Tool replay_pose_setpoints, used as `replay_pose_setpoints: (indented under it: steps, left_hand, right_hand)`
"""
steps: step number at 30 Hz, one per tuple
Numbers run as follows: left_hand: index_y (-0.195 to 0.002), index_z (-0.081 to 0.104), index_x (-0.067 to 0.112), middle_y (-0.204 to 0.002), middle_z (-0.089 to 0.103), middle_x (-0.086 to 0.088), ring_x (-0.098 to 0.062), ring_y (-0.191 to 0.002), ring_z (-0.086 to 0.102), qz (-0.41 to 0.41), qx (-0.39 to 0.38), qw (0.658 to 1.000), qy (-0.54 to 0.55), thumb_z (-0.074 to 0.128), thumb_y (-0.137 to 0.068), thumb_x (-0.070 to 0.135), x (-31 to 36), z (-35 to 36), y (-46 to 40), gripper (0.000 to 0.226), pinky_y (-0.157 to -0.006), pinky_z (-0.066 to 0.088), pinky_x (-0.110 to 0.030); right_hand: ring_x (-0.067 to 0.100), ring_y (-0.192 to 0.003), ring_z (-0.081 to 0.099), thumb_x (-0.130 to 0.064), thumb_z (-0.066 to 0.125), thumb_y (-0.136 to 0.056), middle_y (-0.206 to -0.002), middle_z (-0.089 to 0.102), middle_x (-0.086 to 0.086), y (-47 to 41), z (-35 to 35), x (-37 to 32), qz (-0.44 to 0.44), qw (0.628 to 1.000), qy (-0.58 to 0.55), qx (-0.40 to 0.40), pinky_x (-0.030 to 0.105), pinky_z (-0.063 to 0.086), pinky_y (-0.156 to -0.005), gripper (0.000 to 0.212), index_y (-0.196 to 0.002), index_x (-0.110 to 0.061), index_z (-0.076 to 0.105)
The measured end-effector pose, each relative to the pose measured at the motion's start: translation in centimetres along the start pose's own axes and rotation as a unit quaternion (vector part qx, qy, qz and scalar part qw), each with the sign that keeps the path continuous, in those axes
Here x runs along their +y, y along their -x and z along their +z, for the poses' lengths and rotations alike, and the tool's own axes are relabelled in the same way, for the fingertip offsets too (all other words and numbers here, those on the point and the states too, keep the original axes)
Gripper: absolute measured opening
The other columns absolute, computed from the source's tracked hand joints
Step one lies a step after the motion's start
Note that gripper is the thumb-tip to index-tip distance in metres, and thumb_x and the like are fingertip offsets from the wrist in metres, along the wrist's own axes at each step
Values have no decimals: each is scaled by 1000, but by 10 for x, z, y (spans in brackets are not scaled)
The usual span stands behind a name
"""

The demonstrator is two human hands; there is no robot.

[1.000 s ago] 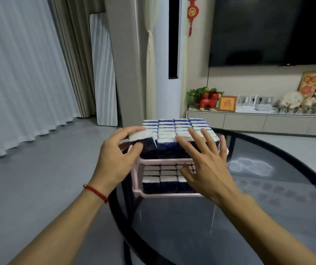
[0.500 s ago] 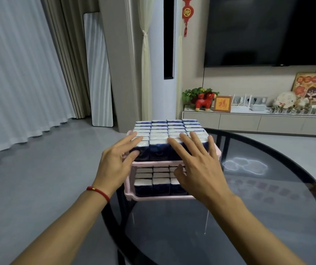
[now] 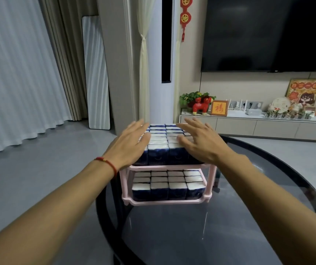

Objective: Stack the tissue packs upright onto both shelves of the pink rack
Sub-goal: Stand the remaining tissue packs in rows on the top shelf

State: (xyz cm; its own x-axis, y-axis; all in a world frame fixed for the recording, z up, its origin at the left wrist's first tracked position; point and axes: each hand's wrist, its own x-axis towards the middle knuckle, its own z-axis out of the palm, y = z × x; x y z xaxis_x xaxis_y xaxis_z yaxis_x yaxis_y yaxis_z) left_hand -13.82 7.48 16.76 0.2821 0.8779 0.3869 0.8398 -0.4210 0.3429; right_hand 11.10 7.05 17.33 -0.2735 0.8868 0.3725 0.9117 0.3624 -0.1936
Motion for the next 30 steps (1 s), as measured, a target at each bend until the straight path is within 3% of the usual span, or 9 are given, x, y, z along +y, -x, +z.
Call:
replay_pose_setpoints:
  steps: [3,6,9,12,15,17,22,28,30]
  left_hand:
    - [-163,14,22,-171,4,2,-20,-158,-2,-54,-89,994,7,20,-111,37,9,-3,-37,54,-128,4,-43]
    - [-157,30,9,-170,10,-13,-31,-158,4,-106,-151,983,11,21,-111,20,8,2,-57,48,-128,4,-53]
    - [-156,30,6,-170,13,-11,-28,-157,10,-109,-175,978,-16,14,-108,33,-3,7,-59,57,-128,7,-48]
    - [-164,10,18,-172,7,2,-21,-158,4,-85,-174,980,-41,14,-105,47,-6,7,-58,65,-128,7,-44]
    - [-163,7,32,-168,14,11,-16,-156,5,-97,-174,980,-6,22,-105,45,-4,8,-59,62,-127,8,-46]
    - [-162,7,39,-165,18,16,-16,-154,6,-105,-184,977,-7,23,-103,48,-5,8,-62,62,-126,10,-50]
    - [-160,6,44,-163,18,16,-19,-152,8,-112,-201,973,-35,27,-98,52,-5,6,-65,66,-123,14,-55]
    - [-160,20,39,-169,4,16,-18,-155,-1,-107,-199,973,-40,29,-101,46,3,4,-63,60,-123,11,-59]
    - [-152,35,39,-166,19,12,-25,-154,7,-107,-207,972,-35,23,-98,49,3,0,-60,56,-121,12,-64]
  right_hand:
    - [28,-157,4,-50,31,-106,-170,10,8,-24,1,6,47,994,-22,-101,55,7,-124,61,-161,-23,25]
    - [36,-145,26,-41,23,-107,-155,35,18,-31,5,3,62,985,-10,-159,50,22,-119,52,-140,-10,49]
    - [34,-141,31,-33,25,-110,-153,38,17,-28,1,2,77,983,-37,-160,46,25,-117,46,-139,-7,48]
    - [26,-153,21,-52,30,-103,-166,24,10,-31,-6,6,34,987,-32,-155,46,19,-123,68,-159,-14,28]
    - [22,-157,5,-66,23,-96,-171,5,2,-44,-9,6,44,987,-22,-150,57,7,-125,78,-162,-27,15]
    - [23,-157,4,-54,25,-106,-171,6,1,-51,-5,3,46,983,-27,-174,56,5,-125,64,-161,-23,19]
    - [24,-146,29,-29,28,-110,-162,32,10,-50,-1,-1,29,983,-29,-178,31,21,-115,48,-149,-4,41]
    - [20,-148,28,-41,33,-106,-163,32,0,-53,5,10,27,989,-38,-142,41,21,-120,52,-155,-23,39]
    - [20,-149,27,-41,33,-107,-164,31,1,-52,2,10,32,986,-79,-146,42,20,-122,52,-155,-23,39]
